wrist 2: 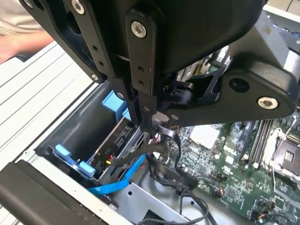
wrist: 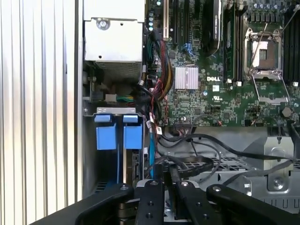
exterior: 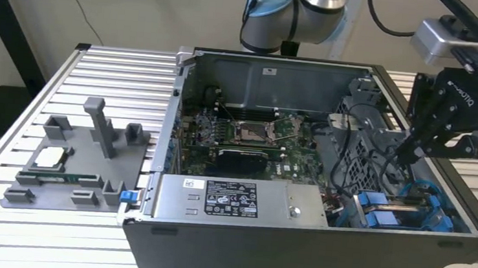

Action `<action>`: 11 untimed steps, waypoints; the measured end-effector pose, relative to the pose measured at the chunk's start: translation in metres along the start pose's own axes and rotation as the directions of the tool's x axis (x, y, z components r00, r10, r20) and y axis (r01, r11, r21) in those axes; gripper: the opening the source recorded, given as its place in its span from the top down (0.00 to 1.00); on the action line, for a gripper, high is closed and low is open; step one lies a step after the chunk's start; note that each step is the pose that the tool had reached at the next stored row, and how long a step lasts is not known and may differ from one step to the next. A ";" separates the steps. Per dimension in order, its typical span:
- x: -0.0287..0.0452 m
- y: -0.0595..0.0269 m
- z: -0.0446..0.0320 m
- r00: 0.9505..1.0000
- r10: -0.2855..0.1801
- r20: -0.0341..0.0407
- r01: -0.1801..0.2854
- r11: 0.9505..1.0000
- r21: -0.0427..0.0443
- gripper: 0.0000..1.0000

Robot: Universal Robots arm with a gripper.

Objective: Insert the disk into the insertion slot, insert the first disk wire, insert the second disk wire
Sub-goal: 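Insert the second disk wire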

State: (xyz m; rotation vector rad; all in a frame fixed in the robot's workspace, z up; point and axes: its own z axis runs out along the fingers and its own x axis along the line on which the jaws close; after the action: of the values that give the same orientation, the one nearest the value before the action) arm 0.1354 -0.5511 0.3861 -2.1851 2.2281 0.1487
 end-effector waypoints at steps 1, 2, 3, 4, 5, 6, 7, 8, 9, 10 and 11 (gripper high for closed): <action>0.0001 0.0016 0.0004 1.000 0.000 0.000 0.000 1.000 0.000 1.00; 0.0002 0.0031 0.0011 1.000 0.000 0.000 0.000 1.000 0.000 1.00; 0.0004 0.0043 0.0017 1.000 0.000 0.000 0.000 1.000 0.001 1.00; 0.0006 0.0054 0.0025 1.000 0.000 0.000 0.000 1.000 0.001 1.00; 0.0008 0.0065 0.0034 1.000 0.000 0.000 0.000 1.000 0.002 1.00; 0.0010 0.0076 0.0043 1.000 0.000 0.000 0.000 1.000 0.004 1.00; 0.0012 0.0085 0.0054 1.000 0.000 0.000 0.000 1.000 0.006 1.00; 0.0015 0.0091 0.0068 1.000 -0.001 0.000 0.001 1.000 0.009 1.00; 0.0019 0.0096 0.0083 1.000 -0.001 0.000 0.001 1.000 0.012 1.00; 0.0023 0.0100 0.0097 1.000 -0.001 0.000 0.001 1.000 0.015 1.00; 0.0028 0.0102 0.0113 1.000 -0.002 0.000 0.002 1.000 0.019 1.00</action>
State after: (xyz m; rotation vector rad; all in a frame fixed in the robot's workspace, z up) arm 0.1245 -0.5528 0.3752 -2.1773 2.2184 0.1276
